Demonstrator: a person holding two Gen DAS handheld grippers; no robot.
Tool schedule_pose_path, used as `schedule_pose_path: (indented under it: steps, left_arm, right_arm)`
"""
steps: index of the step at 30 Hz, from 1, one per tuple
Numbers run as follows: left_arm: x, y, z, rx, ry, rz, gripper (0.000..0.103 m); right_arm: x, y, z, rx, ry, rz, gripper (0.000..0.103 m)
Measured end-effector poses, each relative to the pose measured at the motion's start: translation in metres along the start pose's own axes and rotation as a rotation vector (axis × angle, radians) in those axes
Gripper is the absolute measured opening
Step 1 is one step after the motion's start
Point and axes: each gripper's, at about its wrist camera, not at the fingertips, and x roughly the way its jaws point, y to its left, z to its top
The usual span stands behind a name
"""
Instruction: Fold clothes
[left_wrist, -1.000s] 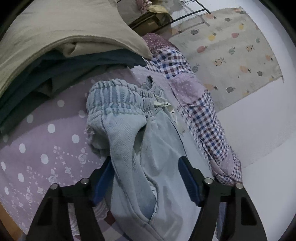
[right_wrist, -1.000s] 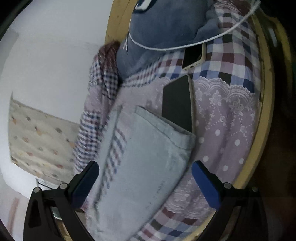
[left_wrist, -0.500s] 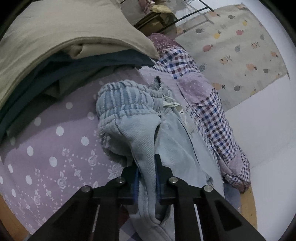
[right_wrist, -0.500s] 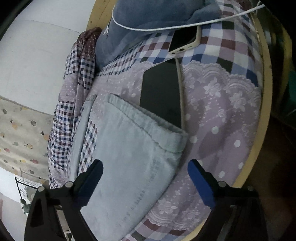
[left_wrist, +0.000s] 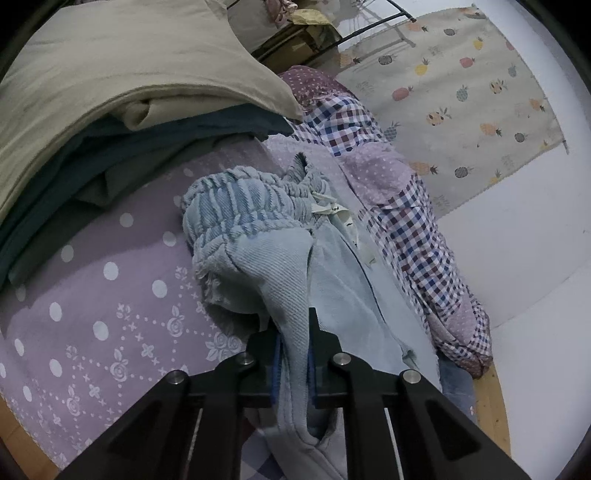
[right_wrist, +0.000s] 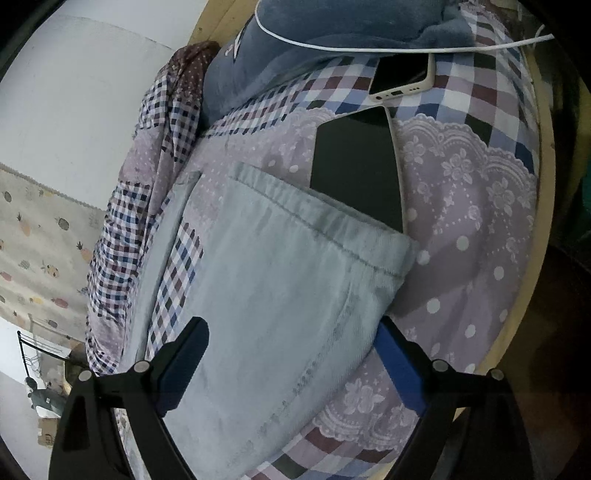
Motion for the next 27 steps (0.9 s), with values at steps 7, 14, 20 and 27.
schedule_pose_path:
  steps: [7, 14, 20, 27]
  left_arm:
    - [-0.001, 0.002, 0.000, -0.021, 0.001, -0.009, 0.010]
    - [-0.004, 0.005, 0.000, -0.044, 0.006, -0.021, 0.010]
    - [-0.003, 0.007, 0.000, -0.045, 0.007, -0.020, 0.010]
    - [-0.004, 0.006, 0.001, -0.035, 0.014, -0.012, 0.010]
  right_arm:
    - [-0.015, 0.028, -0.015, -0.152, -0.044, -0.047, 0.093]
    - [-0.025, 0.076, -0.057, -0.407, -0.057, 0.004, 0.093]
    - [-0.021, 0.139, -0.130, -0.826, -0.018, 0.036, 0.093]
    - [-0.009, 0.185, -0.227, -1.200, 0.067, 0.087, 0.093]
